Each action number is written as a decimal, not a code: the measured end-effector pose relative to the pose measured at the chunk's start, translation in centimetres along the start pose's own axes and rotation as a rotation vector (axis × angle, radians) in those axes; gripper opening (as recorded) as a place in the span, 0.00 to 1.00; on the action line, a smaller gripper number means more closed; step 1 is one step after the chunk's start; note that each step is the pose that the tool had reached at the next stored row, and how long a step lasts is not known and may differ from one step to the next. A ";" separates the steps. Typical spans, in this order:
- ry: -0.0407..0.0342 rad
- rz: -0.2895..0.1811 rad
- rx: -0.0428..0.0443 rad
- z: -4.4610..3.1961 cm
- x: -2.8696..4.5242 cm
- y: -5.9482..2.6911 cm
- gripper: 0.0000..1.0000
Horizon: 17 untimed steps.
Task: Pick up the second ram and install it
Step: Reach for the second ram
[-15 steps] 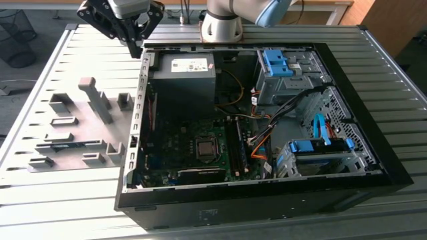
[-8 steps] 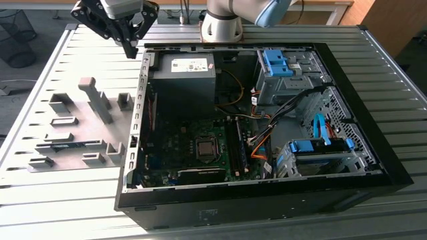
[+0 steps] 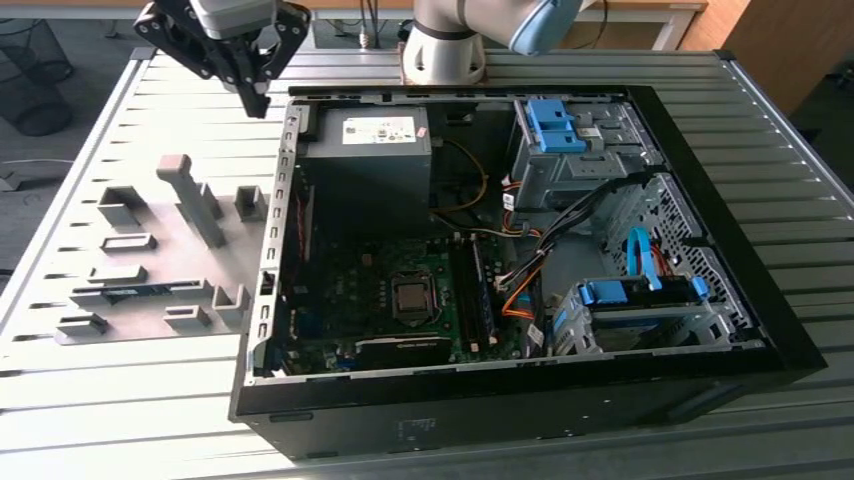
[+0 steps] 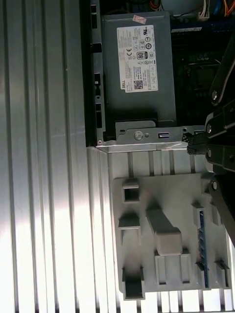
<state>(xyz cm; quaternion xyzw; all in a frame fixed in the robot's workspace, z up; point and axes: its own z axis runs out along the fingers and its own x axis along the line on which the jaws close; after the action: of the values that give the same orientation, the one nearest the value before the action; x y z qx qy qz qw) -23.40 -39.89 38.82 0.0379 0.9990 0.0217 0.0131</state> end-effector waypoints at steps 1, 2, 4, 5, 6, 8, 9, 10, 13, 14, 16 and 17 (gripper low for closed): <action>0.0000 0.000 0.0000 0.01 0.06 0.00 0.11; 0.0000 0.000 0.0000 0.01 0.12 -0.01 0.11; 0.0000 0.000 0.0000 0.02 0.23 -0.02 0.11; 0.0000 0.000 0.0000 0.02 0.27 -0.02 0.11; 0.0000 0.000 0.0000 0.02 0.31 -0.02 0.11; 0.0001 0.000 0.0001 0.02 0.36 -0.03 0.11; 0.0001 0.000 0.0001 0.01 0.37 -0.03 0.11; 0.0000 0.000 0.0000 0.02 0.40 -0.03 0.11; 0.0000 0.000 0.0000 0.02 0.43 -0.03 0.11; 0.0000 0.000 0.0000 0.02 0.45 -0.04 0.11; 0.0000 0.000 0.0001 0.01 0.49 -0.04 0.11; 0.0000 0.000 0.0000 0.02 0.52 -0.04 0.11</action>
<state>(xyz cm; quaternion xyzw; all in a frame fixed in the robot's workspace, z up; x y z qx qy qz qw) -23.92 -39.89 38.78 0.0379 0.9990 0.0217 0.0131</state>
